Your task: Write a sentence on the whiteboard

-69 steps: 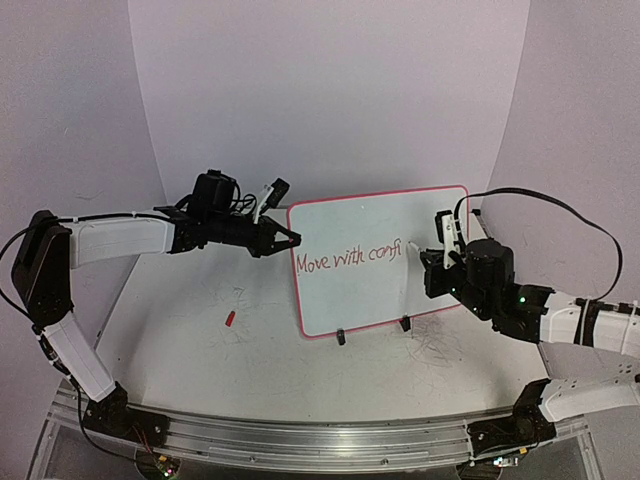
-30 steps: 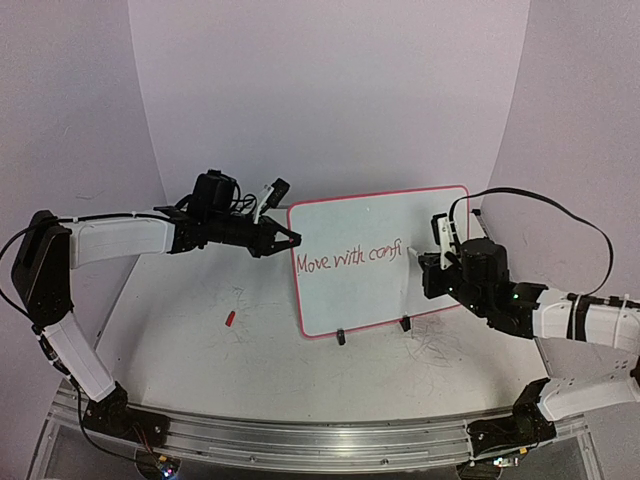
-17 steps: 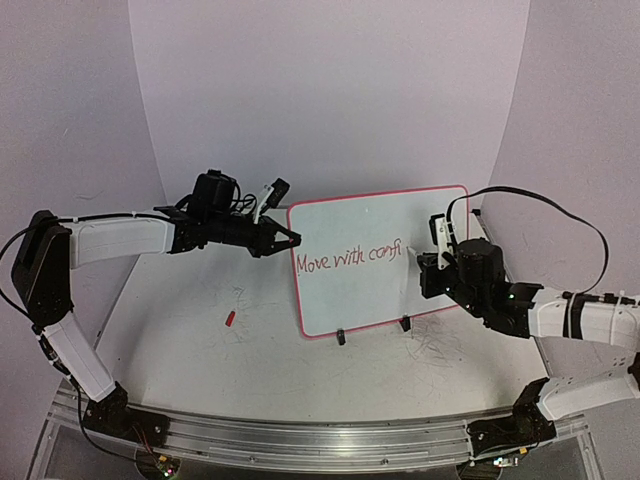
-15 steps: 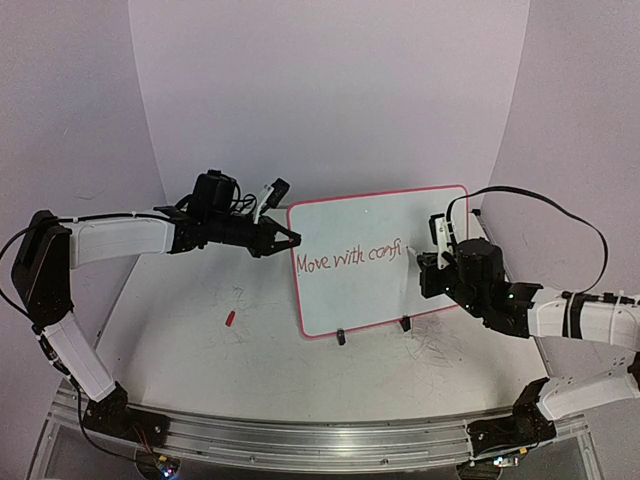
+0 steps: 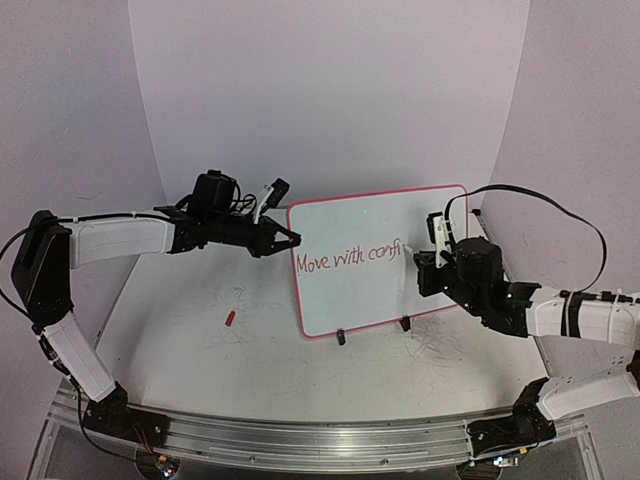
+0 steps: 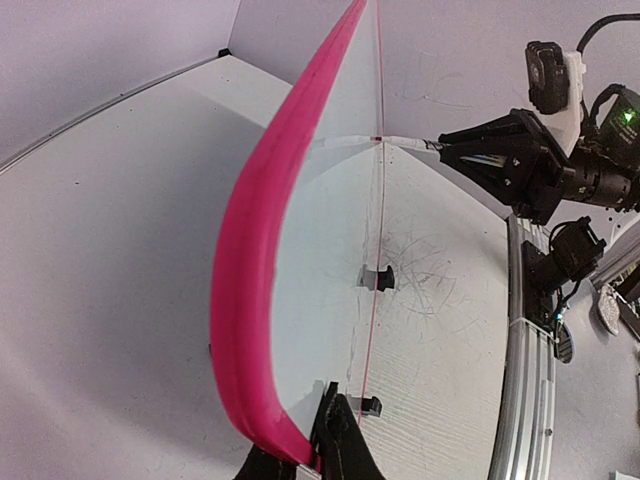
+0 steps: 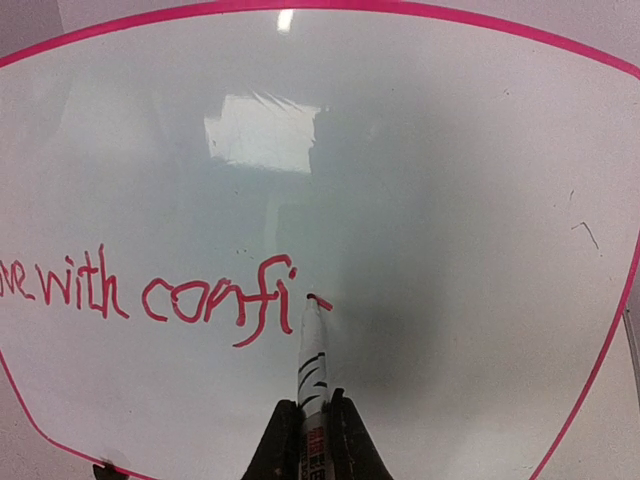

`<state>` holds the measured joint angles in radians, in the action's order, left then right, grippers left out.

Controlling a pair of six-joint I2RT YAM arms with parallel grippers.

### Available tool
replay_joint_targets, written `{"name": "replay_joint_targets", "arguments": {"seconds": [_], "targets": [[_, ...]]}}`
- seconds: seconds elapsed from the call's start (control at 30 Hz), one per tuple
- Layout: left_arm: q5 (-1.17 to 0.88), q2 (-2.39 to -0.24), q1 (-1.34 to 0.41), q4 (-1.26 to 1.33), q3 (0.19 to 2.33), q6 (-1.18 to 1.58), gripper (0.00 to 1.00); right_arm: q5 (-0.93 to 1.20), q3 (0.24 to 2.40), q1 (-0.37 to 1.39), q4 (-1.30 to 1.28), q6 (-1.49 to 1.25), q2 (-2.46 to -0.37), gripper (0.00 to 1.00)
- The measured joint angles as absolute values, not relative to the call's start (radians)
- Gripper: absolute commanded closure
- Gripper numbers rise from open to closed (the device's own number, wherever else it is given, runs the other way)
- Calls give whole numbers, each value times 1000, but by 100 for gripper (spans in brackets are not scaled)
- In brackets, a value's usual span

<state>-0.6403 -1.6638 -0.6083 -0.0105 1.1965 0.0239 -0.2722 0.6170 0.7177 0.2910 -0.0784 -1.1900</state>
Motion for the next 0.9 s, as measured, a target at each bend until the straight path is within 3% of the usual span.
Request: {"name": "replay_joint_targets", "arguments": {"seconds": [0.9], "targets": [[-633, -1664, -613, -9, 1196, 24, 100, -251, 626, 719, 201, -115, -1180, 100]]}}
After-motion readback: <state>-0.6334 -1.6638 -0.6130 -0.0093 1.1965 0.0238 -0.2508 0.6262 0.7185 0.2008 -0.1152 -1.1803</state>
